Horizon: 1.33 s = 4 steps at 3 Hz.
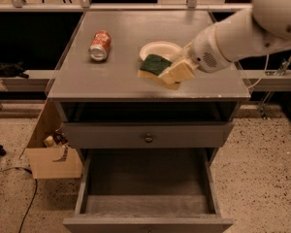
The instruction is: Place sponge into middle drawer
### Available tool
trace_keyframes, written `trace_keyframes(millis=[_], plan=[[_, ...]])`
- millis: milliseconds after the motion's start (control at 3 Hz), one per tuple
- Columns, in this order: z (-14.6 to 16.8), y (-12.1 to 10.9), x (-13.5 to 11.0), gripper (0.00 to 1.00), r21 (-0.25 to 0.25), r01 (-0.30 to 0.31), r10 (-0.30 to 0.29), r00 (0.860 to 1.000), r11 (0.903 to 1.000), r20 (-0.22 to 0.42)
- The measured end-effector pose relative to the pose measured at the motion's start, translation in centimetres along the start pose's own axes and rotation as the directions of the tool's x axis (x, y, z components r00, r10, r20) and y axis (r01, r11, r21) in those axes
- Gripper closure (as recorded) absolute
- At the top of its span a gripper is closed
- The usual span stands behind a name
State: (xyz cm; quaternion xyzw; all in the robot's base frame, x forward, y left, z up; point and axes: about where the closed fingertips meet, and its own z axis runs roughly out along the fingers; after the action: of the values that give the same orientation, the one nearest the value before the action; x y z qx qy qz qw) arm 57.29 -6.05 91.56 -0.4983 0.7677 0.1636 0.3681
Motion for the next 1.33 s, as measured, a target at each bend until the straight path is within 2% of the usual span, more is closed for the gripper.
trace_keyframes(millis=[333,667,1000,1333], plan=[[-4.1,1.9,3.5,1.0,0.06,-0.072,0.07,0.997,0.9956,0.038],[-7.0,9.9,10.4,1.0,0.056,-0.183,0.182,0.983,0.9814,0.039],[-7.0,10.2,10.8,1.0,0.054,-0.193,0.191,0.981,0.9798,0.036],[-4.2,10.1,10.3,1.0,0.022,-0.195,0.194,0.981,0.9806,0.028]])
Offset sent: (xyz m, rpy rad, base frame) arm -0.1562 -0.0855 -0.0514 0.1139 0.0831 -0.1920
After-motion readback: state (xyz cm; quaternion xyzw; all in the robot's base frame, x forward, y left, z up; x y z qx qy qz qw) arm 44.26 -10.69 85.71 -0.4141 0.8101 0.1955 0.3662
